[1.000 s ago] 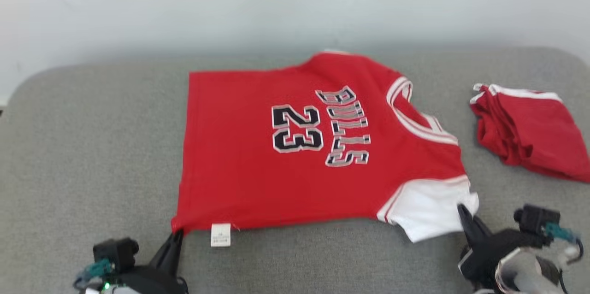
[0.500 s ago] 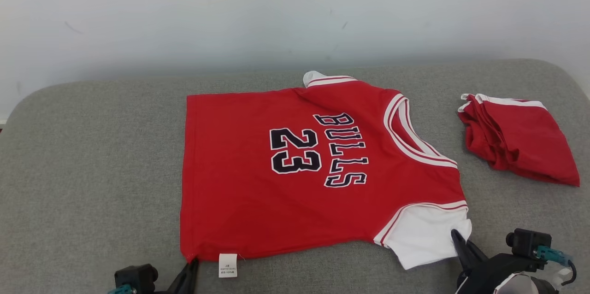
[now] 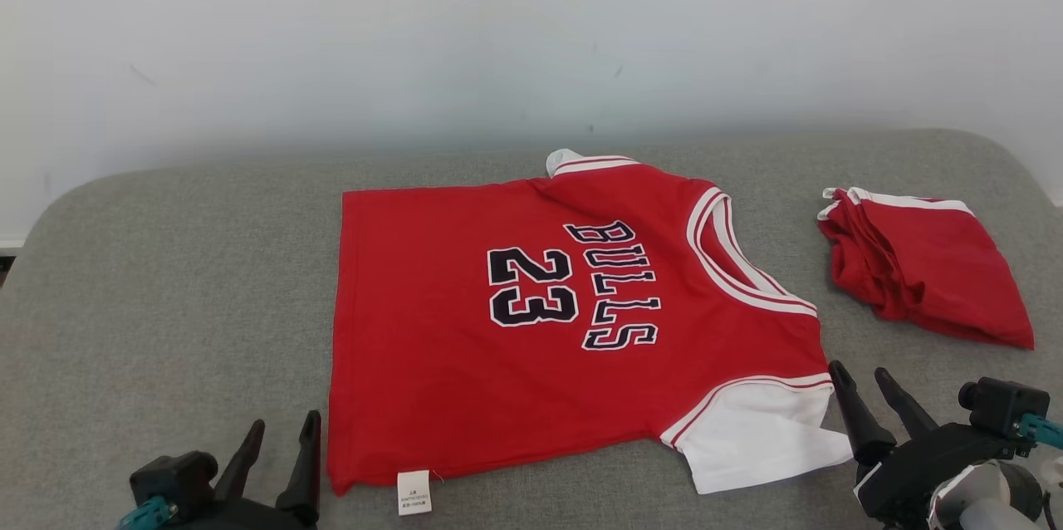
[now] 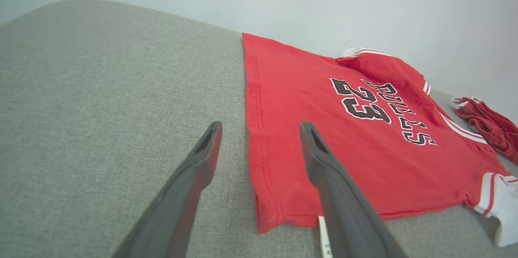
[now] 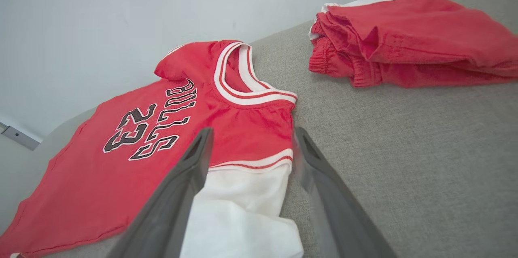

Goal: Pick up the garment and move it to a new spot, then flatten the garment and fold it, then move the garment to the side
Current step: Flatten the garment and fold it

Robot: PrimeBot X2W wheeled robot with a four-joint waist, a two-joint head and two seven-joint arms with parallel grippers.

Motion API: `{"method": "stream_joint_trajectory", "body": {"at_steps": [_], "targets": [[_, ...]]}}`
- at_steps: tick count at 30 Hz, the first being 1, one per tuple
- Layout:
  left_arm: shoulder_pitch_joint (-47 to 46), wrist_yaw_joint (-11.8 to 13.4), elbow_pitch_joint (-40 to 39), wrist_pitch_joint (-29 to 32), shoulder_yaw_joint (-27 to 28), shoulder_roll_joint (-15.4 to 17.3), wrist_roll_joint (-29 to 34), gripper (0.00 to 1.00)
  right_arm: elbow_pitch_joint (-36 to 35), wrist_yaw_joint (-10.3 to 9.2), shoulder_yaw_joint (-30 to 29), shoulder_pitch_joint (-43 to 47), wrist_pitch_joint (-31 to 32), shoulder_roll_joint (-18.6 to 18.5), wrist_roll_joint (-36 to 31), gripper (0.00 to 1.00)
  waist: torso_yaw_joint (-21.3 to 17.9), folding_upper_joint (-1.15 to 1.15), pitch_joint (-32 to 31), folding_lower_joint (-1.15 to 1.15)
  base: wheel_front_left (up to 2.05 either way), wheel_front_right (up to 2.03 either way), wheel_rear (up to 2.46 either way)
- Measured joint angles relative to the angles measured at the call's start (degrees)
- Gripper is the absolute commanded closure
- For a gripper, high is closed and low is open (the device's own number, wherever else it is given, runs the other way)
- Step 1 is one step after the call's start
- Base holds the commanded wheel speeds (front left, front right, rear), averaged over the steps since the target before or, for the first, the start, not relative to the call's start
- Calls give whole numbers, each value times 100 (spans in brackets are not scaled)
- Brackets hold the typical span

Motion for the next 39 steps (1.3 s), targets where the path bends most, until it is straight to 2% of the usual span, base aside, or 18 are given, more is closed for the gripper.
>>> {"method": "stream_joint_trajectory", "body": {"at_steps": [7,13,18,27,28,29,30,31,32,39], "targets": [[47,112,-154,-3,-52,57,310,0,-119,-457,407,19,140,-242,-586,0,7,0,-8,0,0,0,0],[31,143,-100,141,-140,-16,468,0,-136,-681,532,19,544,-240,-638,0,3,0,122,0,0,0,0],[-10,171,191,432,-213,-120,474,0,-21,-828,636,-34,932,-151,-625,0,-7,0,242,0,0,0,0],[-43,190,517,1028,-365,-220,517,0,-8,-884,805,-20,1541,-113,-499,0,-20,1,296,0,0,0,0],[-61,190,547,1088,-369,-231,511,0,-16,-884,814,-19,1600,-112,-481,7,-21,1,295,0,0,0,0],[-61,190,547,1088,-369,-231,511,5,-16,-884,814,-19,1600,-112,-481,55,-21,1,295,0,0,0,0],[-89,190,580,1123,-367,-248,506,59,-31,-884,831,-20,1656,-113,-471,89,-22,1,294,0,0,0,0],[-108,190,597,1159,-368,-266,503,75,-51,-886,843,-22,1674,-118,-471,100,-23,1,293,0,0,0,0],[-114,190,606,1192,-367,-297,493,100,-73,-886,840,-22,1697,-118,-470,100,-23,1,291,0,0,0,0],[-114,190,667,1373,-399,-382,448,100,-214,-886,853,-21,1879,-146,-430,100,-12,1,257,0,0,0,0]]}}
